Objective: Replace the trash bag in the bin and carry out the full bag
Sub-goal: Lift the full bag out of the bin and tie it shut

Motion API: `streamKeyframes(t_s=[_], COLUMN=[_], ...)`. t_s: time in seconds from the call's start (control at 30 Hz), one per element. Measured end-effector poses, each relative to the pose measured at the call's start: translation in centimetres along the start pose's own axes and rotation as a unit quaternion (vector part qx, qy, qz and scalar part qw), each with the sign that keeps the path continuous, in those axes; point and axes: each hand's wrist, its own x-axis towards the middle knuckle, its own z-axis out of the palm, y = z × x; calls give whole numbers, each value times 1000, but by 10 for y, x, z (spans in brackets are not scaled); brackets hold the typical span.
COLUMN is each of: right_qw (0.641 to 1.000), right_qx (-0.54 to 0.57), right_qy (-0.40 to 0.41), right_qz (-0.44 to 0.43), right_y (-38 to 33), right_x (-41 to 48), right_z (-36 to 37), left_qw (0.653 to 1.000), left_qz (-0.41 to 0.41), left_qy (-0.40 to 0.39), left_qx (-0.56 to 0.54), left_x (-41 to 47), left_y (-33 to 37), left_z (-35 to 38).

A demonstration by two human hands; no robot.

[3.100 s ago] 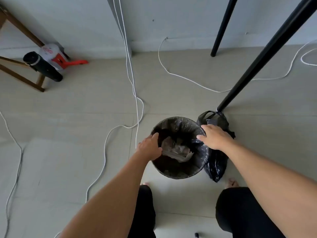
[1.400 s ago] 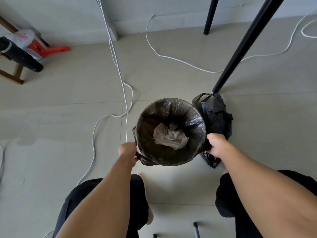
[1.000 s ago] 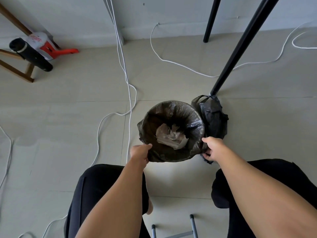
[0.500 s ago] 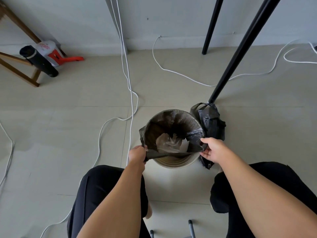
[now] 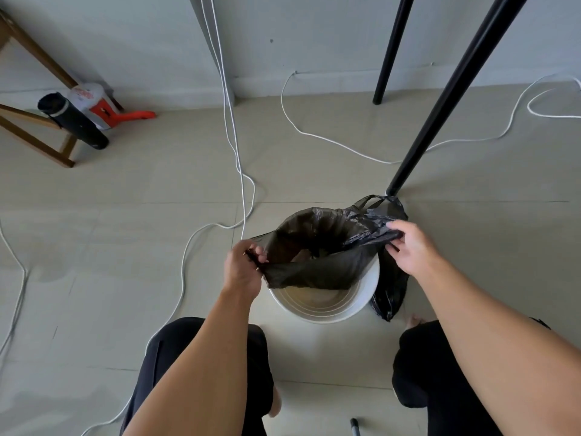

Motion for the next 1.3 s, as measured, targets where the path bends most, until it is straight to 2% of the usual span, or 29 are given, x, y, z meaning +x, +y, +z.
streamKeyframes(t_s=[0.07, 0.13, 0.17, 0.23, 0.3, 0.37, 0.47, 0.53, 0.67, 0.77, 0.9, 1.1, 1.3], right_qw=[999, 993, 979, 920, 885, 894, 951, 963, 897, 900, 904, 920, 879], right_qx=[-16, -106, -198, -390, -464, -443, -283, -236, -405, -375, -313, -201, -226], right_qy=[-28, -45, -46, -42, -41, -44, -42, -24, 29, 34, -15, -122, -269], right_qz=[-4, 3, 4, -3, -13, -56, -118, -129, -173, -220, -291, -313, -321], right_y=[-7, -12, -15, -18, -21, -25, -34, -40, -45, -49, -53, -59, -58], right_x=[2, 0, -2, -10, -19, -24, -34, -42, -58, -73, -93, -119, -135], right_z=[1, 2, 3, 5, 9, 13, 18, 19, 17, 20, 29, 41, 53], left_qw=[998, 987, 979, 963, 953, 946, 940, 936, 931, 925, 921, 913, 922], left_qz=[19, 74, 101, 136, 155, 165, 173, 178, 182, 195, 213, 265, 281], left_qy=[9, 22, 19, 6, 0, 1, 5, 10, 25, 31, 31, -11, -93], left_qx=[58, 138, 176, 233, 262, 278, 294, 304, 315, 326, 324, 311, 249], left_x=[4, 7, 6, 2, -3, -8, -15, -20, -32, -42, -52, -68, -82], left_y=[7, 11, 13, 16, 19, 23, 27, 29, 34, 35, 37, 43, 51], left_z=[4, 7, 10, 15, 19, 22, 21, 21, 21, 24, 30, 40, 65])
